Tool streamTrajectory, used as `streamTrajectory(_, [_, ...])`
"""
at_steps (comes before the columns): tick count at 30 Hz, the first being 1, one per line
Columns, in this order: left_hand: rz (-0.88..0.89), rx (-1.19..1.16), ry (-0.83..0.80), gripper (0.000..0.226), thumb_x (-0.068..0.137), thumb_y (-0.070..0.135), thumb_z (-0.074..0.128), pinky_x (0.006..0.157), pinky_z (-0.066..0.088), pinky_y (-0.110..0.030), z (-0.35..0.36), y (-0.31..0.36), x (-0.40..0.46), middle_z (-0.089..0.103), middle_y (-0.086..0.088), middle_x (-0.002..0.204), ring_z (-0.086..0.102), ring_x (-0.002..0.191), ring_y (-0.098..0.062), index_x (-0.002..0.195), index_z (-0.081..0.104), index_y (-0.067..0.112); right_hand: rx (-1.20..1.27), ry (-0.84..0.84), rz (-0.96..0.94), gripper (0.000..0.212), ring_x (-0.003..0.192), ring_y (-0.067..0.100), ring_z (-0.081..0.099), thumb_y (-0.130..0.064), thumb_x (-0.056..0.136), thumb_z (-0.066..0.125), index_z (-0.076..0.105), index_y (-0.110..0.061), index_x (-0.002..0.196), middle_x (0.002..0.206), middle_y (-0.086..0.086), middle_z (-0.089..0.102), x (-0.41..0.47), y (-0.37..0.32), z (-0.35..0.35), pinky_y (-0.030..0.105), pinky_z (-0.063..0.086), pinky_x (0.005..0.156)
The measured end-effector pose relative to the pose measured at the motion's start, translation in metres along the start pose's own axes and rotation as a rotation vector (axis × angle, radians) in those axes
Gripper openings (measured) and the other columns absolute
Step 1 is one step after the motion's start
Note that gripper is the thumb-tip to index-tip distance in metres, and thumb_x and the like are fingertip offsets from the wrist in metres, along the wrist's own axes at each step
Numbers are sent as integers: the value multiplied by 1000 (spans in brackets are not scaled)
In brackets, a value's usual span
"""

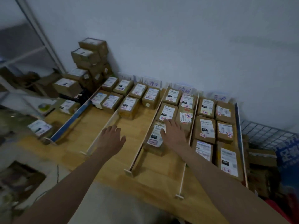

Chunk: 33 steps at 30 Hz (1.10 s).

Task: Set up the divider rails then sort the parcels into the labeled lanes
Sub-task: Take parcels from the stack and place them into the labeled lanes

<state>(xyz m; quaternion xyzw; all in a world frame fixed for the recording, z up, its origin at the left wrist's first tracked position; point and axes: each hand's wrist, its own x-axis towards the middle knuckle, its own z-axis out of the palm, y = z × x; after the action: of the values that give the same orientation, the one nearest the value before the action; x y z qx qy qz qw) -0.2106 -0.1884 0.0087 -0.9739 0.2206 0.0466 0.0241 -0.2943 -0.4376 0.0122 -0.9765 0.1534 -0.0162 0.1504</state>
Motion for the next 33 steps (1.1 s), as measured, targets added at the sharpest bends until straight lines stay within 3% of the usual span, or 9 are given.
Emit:
streamTrajectory(7, [-146,-20,15,50,100,47,40,112,32,-39,-5,-137,-38,44,-3,143,40,134,-22,138,49,16,-58,-20,-124,49,139,28,36,-37,100,43,38,-20,147,150,4,41,10,-143,39,49,24,117])
streamTrajectory(15, [-280,-75,-9,49,99,49,39,113,32,-43,8,-254,-60,45,-5,143,43,132,-24,135,51,17,-96,-28,-206,51,137,28,38,-37,98,45,37,-19,146,149,6,43,31,-254,69,47,27,115])
streamTrajectory(22, [-291,-90,-5,56,98,46,42,112,32,-42,16,-332,-29,41,-6,149,41,134,-26,146,41,16,-56,-80,-256,51,139,26,35,-37,101,42,33,-21,149,152,3,37,78,-339,113,44,25,116])
streamTrajectory(27, [-295,-36,-55,48,99,46,39,106,36,-39,33,-401,7,48,-5,141,48,128,-24,140,48,22,-16,-119,-258,51,138,26,36,-35,101,43,34,-19,149,152,5,37,119,-393,158,45,24,117])
streamTrajectory(33, [-335,-22,-119,54,98,51,38,112,33,-41,52,-479,37,45,-5,147,46,131,-25,140,47,18,2,-182,-248,50,136,26,39,-32,100,43,36,-17,147,149,5,41,156,-453,200,45,25,117])
